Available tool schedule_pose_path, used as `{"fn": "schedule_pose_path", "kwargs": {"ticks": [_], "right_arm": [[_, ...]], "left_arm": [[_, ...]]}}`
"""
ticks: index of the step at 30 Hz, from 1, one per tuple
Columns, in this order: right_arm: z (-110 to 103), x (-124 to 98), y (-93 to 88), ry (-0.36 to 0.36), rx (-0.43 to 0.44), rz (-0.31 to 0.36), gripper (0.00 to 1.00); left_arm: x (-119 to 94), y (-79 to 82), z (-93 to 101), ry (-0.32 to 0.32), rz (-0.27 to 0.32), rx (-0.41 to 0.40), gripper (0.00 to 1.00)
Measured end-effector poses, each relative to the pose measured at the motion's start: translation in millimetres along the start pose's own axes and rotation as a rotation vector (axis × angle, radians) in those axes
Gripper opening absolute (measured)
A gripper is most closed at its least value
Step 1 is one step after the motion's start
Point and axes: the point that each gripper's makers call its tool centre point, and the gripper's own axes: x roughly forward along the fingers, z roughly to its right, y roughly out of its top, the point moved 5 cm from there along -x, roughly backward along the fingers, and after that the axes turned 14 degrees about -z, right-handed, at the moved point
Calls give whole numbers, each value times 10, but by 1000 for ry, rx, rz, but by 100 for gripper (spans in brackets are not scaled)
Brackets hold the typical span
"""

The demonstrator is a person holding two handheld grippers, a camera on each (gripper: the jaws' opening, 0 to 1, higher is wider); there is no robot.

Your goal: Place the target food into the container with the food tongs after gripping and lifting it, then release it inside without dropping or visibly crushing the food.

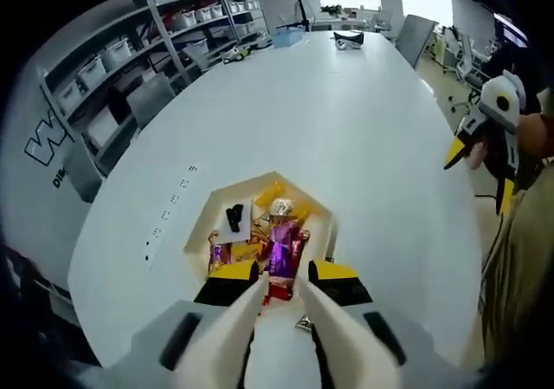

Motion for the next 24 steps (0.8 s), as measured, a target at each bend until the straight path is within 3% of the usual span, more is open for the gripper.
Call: {"fn": "schedule_pose_path", "kwargs": {"ticks": [15,24], "right_arm": [[-16,12,21,0,-6,-2,61],[-33,17,31,2,-8,-1,61]], "left_arm": [[26,-343,87,-4,-13,-15,22],[78,-488,164,-16,-13,35,21]]}}
